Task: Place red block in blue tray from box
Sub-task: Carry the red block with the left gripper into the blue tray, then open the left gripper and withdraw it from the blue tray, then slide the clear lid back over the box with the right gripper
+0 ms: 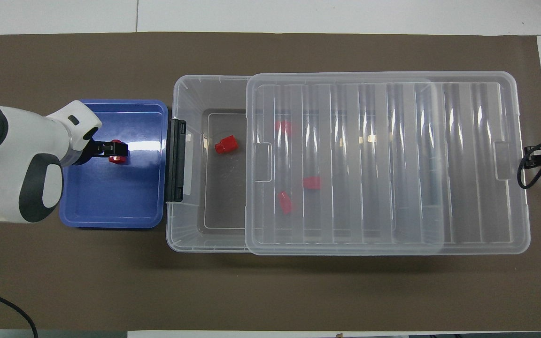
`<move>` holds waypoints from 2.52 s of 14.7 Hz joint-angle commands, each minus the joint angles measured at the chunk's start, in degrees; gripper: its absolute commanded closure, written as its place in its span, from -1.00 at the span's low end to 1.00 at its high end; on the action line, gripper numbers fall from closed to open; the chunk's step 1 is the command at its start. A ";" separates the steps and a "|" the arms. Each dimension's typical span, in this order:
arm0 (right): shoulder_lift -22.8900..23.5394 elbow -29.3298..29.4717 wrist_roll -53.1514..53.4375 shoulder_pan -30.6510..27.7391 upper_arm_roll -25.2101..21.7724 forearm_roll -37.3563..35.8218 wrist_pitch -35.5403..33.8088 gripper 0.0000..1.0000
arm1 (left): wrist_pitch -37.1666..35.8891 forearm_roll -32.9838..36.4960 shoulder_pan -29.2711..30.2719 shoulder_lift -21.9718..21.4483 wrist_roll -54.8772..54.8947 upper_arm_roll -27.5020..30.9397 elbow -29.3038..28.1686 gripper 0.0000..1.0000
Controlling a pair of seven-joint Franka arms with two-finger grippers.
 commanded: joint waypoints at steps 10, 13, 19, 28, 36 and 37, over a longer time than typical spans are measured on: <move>-1.90 -2.86 7.62 -0.25 5.28 0.73 1.46 1.00 | -24.58 0.31 2.49 -7.13 0.50 0.36 16.84 -1.00; -1.90 -3.03 10.86 -0.25 7.03 0.82 1.46 1.00 | -27.13 0.22 3.64 -7.13 0.59 0.53 18.78 -1.00; -1.99 -3.39 13.42 -0.16 8.88 0.82 1.46 1.00 | -30.03 -0.30 5.75 -6.70 3.31 0.54 22.73 -1.00; -2.25 -4.44 15.62 -0.08 11.07 1.52 3.04 1.00 | -31.62 -2.15 5.93 -7.66 4.02 0.36 23.27 -1.00; -2.43 -4.53 18.07 0.01 12.22 1.70 3.13 1.00 | -33.02 -2.15 5.75 -8.72 3.22 0.54 22.39 -1.00; -2.34 -4.53 18.25 0.01 12.74 1.70 3.13 1.00 | -33.02 -2.15 5.75 -8.72 3.22 0.54 22.39 -1.00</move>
